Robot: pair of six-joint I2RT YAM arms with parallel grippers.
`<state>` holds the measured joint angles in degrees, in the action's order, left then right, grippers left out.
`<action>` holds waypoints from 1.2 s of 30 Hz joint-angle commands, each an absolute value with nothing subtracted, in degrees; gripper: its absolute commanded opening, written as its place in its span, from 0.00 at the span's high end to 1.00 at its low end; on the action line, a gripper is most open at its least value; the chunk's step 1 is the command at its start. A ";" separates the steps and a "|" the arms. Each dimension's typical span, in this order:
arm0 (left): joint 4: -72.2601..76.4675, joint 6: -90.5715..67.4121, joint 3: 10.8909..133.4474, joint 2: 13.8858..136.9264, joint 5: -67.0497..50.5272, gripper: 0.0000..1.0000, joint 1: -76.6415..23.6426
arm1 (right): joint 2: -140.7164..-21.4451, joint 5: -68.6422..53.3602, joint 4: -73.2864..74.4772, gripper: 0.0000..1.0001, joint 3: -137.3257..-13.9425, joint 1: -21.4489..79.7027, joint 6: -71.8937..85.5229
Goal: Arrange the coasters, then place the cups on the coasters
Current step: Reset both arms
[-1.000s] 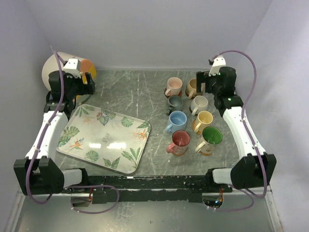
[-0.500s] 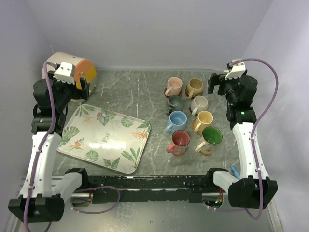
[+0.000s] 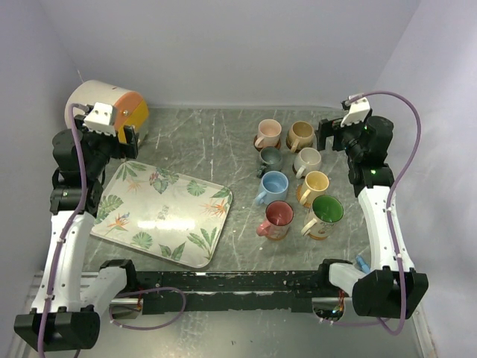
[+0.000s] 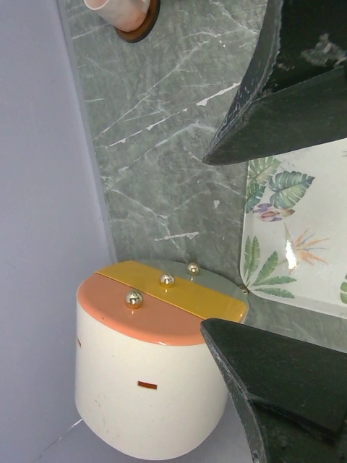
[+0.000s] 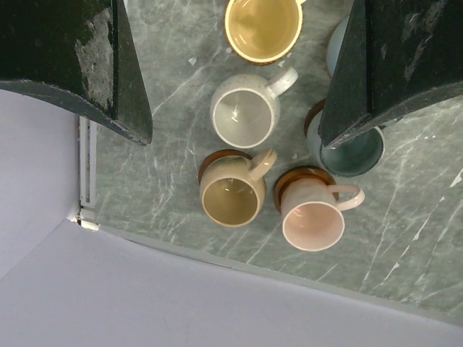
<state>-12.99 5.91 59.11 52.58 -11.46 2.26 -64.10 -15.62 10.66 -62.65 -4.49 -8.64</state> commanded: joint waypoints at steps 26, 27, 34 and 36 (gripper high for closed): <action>-10.51 5.27 55.61 49.04 -9.51 0.02 2.52 | -62.14 -17.97 13.27 0.00 -62.97 -5.91 -13.14; -10.47 5.27 55.55 48.99 -9.47 0.02 2.50 | -62.07 -17.87 13.32 0.00 -63.04 -5.91 -13.22; -10.64 5.41 55.63 49.22 -9.32 0.02 2.55 | -61.96 -16.36 13.84 0.00 -63.54 -5.90 -14.16; -10.71 5.45 55.59 49.31 -9.29 0.02 2.63 | -62.00 -16.82 13.96 0.00 -63.54 -5.95 -14.05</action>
<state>-11.90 5.56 55.94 49.41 -10.09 2.26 -63.02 -17.12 13.67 -62.65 -5.63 -13.26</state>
